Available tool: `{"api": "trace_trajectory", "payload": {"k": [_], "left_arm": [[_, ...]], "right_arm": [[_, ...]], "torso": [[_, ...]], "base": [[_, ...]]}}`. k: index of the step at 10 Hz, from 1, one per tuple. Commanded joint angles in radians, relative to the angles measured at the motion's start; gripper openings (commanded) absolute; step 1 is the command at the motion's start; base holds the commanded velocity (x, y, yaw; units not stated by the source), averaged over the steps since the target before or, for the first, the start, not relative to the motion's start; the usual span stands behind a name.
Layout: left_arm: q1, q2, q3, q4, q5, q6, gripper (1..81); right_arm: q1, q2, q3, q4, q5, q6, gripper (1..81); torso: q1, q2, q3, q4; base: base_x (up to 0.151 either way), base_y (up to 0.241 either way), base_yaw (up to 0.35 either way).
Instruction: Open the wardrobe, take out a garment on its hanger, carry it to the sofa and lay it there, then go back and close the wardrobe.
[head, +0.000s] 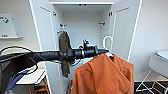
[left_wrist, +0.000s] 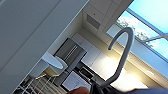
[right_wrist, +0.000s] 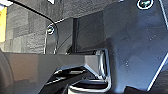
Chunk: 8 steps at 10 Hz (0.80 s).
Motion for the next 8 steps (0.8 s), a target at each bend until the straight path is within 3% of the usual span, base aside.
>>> {"api": "trace_trajectory", "payload": {"k": [1,4,8], "left_arm": [[-0.122,-0.074,0.043,-0.002,-0.146,0.0,1.0],[-0.105,-0.148,0.087,0.0,-0.149,0.003,1.0],[-0.101,-0.164,0.101,0.003,-0.151,0.003,1.0]], "right_arm": [[0.046,0.002,0.005,-0.008,-0.031,0.001,81.1],[0.046,0.002,0.005,-0.008,-0.031,0.001,81.1],[0.046,0.002,0.005,-0.005,-0.029,0.001,81.1]], "torso": [[0.0,0.0,0.0,0.0],[0.0,0.0,0.0,0.0],[0.0,0.0,0.0,0.0]], "base": [[0.0,0.0,0.0],[0.0,0.0,0.0],[0.0,0.0,0.0]]}}
